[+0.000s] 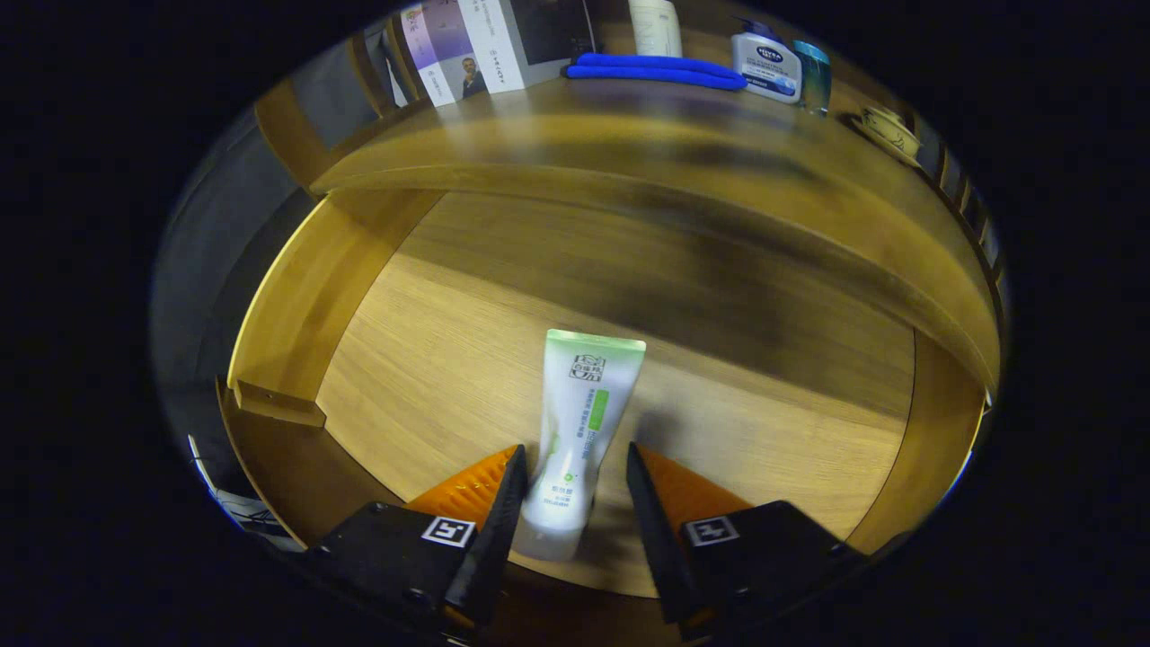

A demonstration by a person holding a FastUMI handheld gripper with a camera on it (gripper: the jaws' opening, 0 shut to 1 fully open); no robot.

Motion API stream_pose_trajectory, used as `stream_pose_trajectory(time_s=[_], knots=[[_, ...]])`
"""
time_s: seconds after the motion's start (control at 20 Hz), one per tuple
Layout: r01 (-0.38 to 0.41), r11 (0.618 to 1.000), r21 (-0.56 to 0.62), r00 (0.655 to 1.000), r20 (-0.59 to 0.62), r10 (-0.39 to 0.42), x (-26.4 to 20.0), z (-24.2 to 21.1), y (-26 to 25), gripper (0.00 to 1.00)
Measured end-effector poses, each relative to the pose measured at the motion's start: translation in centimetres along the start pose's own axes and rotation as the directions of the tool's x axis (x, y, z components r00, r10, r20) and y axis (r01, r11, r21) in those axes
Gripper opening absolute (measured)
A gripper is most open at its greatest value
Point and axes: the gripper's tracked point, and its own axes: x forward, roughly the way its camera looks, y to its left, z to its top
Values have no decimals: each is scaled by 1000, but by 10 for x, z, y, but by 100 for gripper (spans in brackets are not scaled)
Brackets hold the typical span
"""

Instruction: Pull open the drawer, take out the items inside it, and place them on the countertop above the cabinet.

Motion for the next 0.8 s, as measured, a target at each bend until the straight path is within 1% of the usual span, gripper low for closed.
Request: stream_pose_trajectory(time_s=[0.05,0.2,0.25,0.3,0.4,0.5,0.6,0.8], knots=[[17,1000,-17,1000,11,-17,2,-1,-2,54],[23,998,-61,999,38,-21,0,2,-3,34],[22,998,-57,998,56,-19,-2,4,-2,32],[10,999,-53,999,54,-7,-7,4,-1,21],[-27,998,-53,997,71,30,-8,7,3,21],[-41,997,-71,993,106,49,-15,12,7,20],[-25,993,-114,990,135,41,-23,19,5,20],[-30,988,-149,981,184,57,-48,24,12,20]])
